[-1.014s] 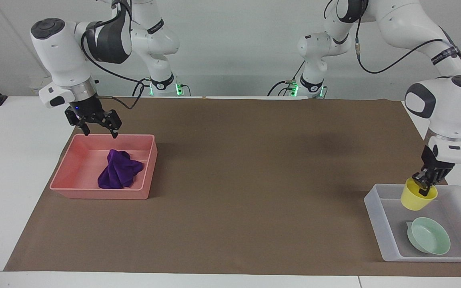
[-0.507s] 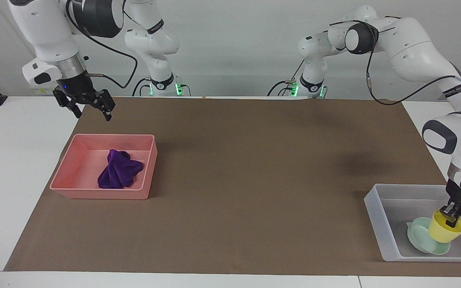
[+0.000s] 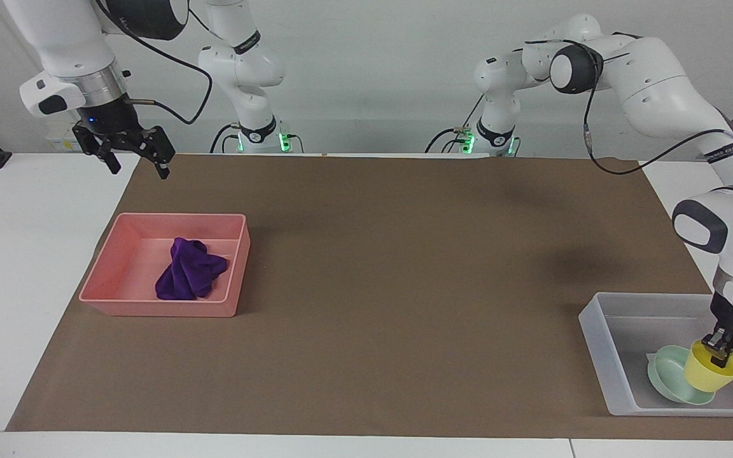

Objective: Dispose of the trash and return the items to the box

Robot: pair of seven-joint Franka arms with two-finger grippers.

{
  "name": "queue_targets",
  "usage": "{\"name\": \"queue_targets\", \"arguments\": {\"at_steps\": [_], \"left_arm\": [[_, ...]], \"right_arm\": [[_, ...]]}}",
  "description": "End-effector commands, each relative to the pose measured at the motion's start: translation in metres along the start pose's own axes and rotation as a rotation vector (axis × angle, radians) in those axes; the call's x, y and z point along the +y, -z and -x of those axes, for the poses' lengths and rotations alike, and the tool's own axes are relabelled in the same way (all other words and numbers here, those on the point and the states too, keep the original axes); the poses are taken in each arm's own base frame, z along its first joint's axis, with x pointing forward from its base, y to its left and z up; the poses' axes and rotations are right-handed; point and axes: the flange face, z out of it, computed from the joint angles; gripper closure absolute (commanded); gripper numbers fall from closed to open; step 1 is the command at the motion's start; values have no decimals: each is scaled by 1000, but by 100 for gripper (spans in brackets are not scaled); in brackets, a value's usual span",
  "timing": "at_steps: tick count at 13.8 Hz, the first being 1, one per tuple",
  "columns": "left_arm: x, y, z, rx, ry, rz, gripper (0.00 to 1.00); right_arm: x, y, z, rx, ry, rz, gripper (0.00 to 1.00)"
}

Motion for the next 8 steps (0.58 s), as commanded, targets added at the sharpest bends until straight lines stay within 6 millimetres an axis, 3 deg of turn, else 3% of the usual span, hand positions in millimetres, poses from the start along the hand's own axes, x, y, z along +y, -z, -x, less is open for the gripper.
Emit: {"name": "queue_targets", "arguments": {"at_steps": [1,5,7,8], "left_arm": [[-6,-13,16,-5,10,6,100],[-16,-17,27,-15,21,0,98],[-20,-13,24,-13,31,2,72],[-20,-11,22,-15,41,7,51]], "right_arm": [[-11,-4,8,-26,14,9,0],[4,-14,4,-43,-10,3,0],[-1,-15,7,-44,2,1,0],[0,-15,8,-48,-2,-8,0]]}}
